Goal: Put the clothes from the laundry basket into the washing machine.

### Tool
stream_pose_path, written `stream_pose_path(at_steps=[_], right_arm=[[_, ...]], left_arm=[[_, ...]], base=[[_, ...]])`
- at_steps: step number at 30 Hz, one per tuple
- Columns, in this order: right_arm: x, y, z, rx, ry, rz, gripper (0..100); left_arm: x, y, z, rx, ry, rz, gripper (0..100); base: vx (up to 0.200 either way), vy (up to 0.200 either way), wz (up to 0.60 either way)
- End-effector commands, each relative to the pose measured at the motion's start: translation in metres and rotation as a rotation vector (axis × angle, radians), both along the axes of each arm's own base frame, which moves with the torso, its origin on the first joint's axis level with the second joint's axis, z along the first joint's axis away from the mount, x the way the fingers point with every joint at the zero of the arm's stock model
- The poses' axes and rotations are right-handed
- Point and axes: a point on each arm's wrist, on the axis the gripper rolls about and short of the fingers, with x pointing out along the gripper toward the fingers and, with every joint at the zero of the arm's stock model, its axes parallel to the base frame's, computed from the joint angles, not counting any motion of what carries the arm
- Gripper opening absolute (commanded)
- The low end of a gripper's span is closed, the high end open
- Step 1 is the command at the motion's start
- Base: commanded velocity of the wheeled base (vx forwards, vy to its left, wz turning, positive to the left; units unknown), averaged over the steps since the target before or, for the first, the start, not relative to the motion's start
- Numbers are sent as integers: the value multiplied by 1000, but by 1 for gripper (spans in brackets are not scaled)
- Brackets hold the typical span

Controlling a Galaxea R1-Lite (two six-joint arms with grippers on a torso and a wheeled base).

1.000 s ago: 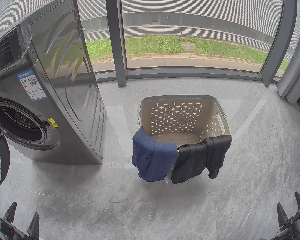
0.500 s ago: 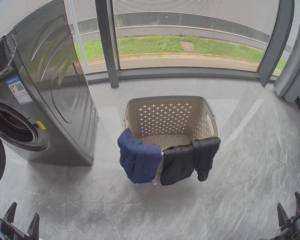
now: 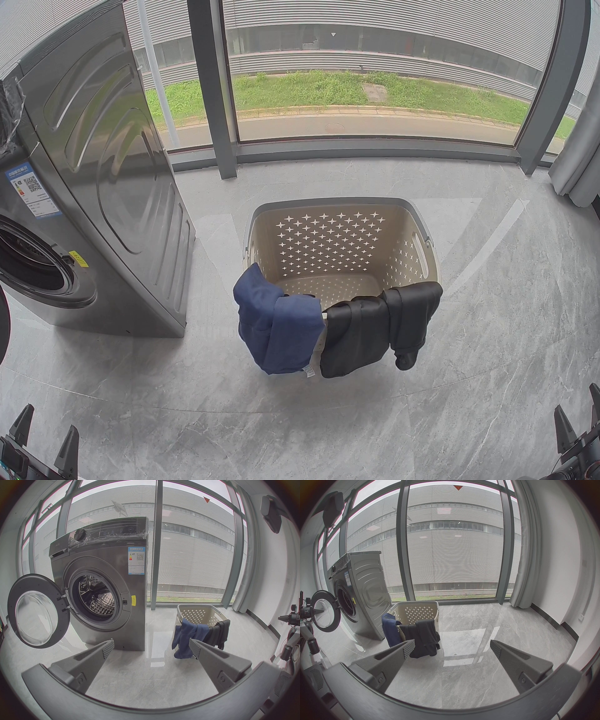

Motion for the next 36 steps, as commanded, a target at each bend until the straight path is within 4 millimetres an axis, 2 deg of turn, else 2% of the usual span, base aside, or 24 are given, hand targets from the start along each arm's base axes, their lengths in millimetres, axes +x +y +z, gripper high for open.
stream_pose_path(at_steps=[1, 3, 20, 23, 24, 25, 27, 32, 36], right_arm=[[0, 0, -5, 0, 2, 0, 100], [0, 0, -5, 0, 0, 0, 100], [0, 0, -5, -2, 2, -6, 100], [-2, 0, 5, -7, -49, 1, 100], [-11, 0, 34, -1, -145, 3, 100], [-12, 0, 50, 1, -152, 4, 100], [-1, 0, 66, -1, -83, 12, 100], [37, 1, 60, 20, 180, 69, 100], [68, 3, 60, 95, 294, 111, 100]], left_arm=[[0, 0, -5, 1, 0, 0, 100], [0, 0, -5, 0, 0, 0, 100], [0, 0, -5, 1, 0, 0, 100], [0, 0, -5, 0, 0, 0, 100], [0, 0, -5, 0, 0, 0, 100], [0, 0, -5, 1, 0, 0, 100], [0, 0, -5, 1, 0, 0, 100], [0, 0, -5, 0, 0, 0, 100], [0, 0, -5, 0, 0, 0, 100]], base=[[200, 0, 0], [200, 0, 0], [0, 0, 0], [0, 0, 0], [0, 0, 0], [0, 0, 0], [0, 0, 0], [0, 0, 0], [0, 0, 0]])
